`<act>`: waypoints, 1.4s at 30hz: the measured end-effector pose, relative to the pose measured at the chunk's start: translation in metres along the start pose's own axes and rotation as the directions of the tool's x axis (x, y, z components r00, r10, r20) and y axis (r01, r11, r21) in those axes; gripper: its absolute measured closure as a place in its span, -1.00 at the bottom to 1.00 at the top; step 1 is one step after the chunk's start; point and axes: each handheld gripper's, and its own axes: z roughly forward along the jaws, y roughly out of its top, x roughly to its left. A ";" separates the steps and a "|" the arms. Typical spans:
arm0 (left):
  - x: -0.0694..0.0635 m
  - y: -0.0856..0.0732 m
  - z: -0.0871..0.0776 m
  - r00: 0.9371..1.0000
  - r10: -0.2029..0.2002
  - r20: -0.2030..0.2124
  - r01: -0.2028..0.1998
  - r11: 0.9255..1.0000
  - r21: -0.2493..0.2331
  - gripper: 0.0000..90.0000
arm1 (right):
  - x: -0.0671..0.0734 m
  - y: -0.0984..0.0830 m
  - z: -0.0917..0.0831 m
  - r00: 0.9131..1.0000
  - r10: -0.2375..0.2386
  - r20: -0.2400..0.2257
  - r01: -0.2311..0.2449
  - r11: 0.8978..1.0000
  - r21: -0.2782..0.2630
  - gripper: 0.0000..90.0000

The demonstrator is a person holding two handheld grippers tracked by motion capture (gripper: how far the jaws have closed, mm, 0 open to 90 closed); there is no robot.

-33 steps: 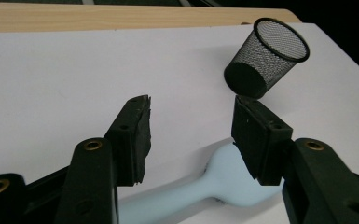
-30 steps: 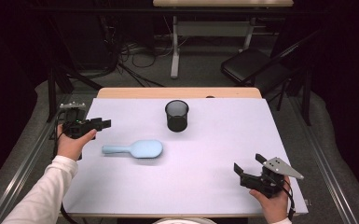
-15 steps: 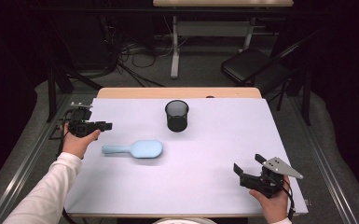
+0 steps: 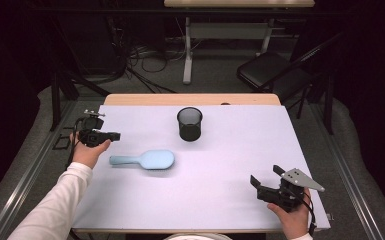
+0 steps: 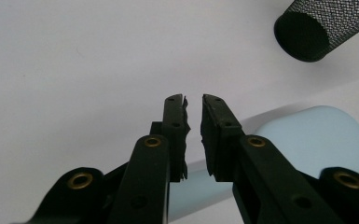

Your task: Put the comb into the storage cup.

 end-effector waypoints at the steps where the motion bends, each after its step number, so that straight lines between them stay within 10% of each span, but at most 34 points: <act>1: 0.000 0.000 0.001 1.000 -0.002 -0.005 0.002 1.000 -0.001 0.83 | 0.000 0.000 0.000 1.000 0.001 0.000 -0.001 1.000 -0.001 -0.80; 42: -0.001 -0.015 0.049 0.999 0.007 -0.052 0.001 0.990 0.141 1.00 | -0.001 -0.001 0.000 1.000 0.007 -0.006 -0.007 1.000 0.007 -0.76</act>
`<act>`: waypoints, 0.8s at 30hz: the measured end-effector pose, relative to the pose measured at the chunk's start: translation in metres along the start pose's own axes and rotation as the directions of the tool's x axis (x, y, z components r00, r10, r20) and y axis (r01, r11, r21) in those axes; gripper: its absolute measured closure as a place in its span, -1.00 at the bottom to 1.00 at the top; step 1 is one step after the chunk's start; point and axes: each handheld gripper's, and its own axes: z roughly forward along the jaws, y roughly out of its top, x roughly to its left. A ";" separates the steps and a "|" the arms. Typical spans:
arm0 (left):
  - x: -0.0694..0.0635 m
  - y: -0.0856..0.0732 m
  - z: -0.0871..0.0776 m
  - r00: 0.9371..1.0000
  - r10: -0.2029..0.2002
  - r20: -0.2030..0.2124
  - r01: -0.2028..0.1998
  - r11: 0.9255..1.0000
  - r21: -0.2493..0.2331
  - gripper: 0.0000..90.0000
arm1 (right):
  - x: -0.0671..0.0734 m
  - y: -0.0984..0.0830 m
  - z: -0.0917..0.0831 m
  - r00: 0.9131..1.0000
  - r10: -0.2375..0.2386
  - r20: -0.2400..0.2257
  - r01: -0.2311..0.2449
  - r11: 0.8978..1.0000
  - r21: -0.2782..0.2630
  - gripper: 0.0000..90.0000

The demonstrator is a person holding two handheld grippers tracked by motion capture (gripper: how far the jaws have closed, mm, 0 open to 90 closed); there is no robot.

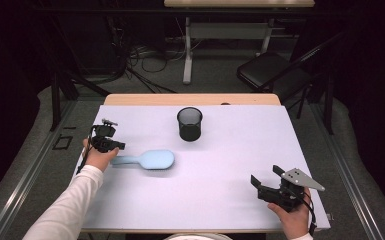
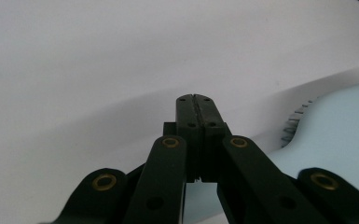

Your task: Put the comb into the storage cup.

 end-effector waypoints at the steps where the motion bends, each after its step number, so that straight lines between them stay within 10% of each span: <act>1: 0.000 0.000 0.001 1.000 -0.001 -0.001 0.001 1.000 0.000 1.00 | 0.000 0.000 0.000 1.000 -0.003 0.001 0.003 1.000 0.001 -0.75; 24: 0.001 -0.009 0.014 1.000 0.007 0.015 -0.008 0.999 0.047 1.00 | 0.000 -0.001 0.001 1.000 -0.003 -0.003 0.003 1.000 0.000 -0.72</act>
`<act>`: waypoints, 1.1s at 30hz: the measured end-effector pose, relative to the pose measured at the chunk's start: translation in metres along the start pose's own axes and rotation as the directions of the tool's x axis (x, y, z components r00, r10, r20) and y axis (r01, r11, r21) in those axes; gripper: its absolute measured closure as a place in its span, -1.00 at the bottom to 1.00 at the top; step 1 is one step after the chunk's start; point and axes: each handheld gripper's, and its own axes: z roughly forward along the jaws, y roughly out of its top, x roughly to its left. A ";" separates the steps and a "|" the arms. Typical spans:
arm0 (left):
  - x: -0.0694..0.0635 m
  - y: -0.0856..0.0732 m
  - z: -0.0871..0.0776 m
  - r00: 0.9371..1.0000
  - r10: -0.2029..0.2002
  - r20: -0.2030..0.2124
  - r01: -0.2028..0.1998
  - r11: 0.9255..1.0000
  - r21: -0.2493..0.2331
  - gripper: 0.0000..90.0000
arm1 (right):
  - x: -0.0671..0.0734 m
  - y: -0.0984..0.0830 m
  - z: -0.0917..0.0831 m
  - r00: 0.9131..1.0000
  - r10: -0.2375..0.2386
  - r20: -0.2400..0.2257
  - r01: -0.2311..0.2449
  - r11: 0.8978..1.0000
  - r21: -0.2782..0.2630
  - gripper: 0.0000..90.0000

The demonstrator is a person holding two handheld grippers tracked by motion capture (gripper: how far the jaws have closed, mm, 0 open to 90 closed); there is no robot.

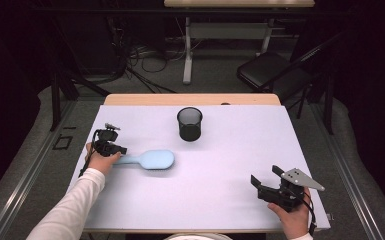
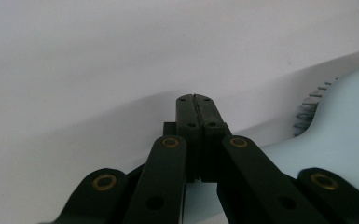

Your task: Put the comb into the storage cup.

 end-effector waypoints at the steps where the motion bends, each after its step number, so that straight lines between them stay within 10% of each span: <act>1: 0.000 0.000 0.000 1.000 0.002 0.001 -0.002 1.000 0.000 1.00 | 0.000 0.000 0.000 1.000 -0.001 0.000 0.001 1.000 0.000 -0.72; 33: -0.011 -0.032 -0.018 0.994 0.086 0.065 -0.089 0.995 0.048 1.00 | 0.000 0.000 0.000 1.000 0.003 -0.003 -0.003 1.000 0.009 -0.69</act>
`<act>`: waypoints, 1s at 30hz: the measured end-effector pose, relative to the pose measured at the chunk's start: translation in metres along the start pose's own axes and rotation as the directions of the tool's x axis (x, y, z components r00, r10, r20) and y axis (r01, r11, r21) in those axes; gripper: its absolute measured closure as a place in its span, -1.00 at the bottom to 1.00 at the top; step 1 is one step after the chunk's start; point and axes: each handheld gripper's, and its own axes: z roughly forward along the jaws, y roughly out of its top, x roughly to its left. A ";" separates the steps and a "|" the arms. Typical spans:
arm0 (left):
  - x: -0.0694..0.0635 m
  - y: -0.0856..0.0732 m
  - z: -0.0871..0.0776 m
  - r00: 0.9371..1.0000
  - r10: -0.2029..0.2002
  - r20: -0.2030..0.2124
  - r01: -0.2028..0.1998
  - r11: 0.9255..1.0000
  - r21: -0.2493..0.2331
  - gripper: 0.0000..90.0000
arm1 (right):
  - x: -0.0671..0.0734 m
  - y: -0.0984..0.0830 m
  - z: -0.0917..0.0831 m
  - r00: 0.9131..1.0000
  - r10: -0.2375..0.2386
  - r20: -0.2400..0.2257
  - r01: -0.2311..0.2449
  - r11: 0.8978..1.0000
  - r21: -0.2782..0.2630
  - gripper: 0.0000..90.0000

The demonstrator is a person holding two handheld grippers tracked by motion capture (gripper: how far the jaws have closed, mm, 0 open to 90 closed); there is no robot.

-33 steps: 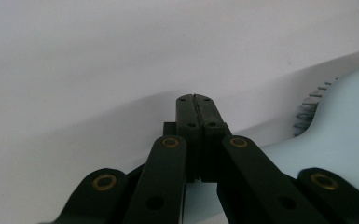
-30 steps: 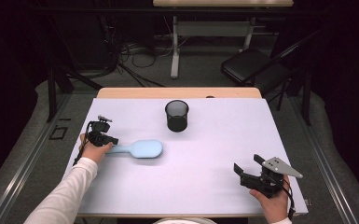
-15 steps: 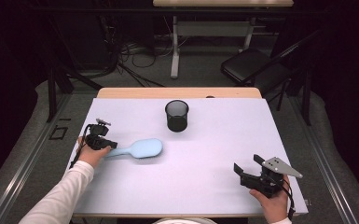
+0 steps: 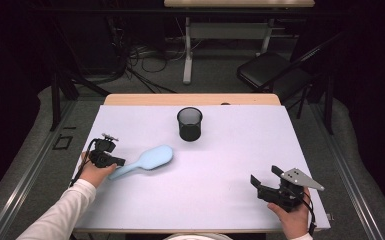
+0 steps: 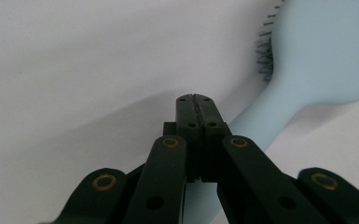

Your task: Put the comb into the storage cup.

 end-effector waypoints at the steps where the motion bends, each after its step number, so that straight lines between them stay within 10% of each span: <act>1: 0.000 0.000 0.000 1.000 0.000 0.000 0.000 1.000 0.000 1.00 | 0.000 0.000 0.000 1.000 0.000 0.000 0.000 1.000 0.000 -0.69; 30: -0.016 -0.020 -0.012 0.998 0.055 0.035 -0.055 0.998 -0.002 1.00 | 0.001 -0.001 0.002 1.000 -0.001 -0.007 0.001 1.000 0.003 -0.69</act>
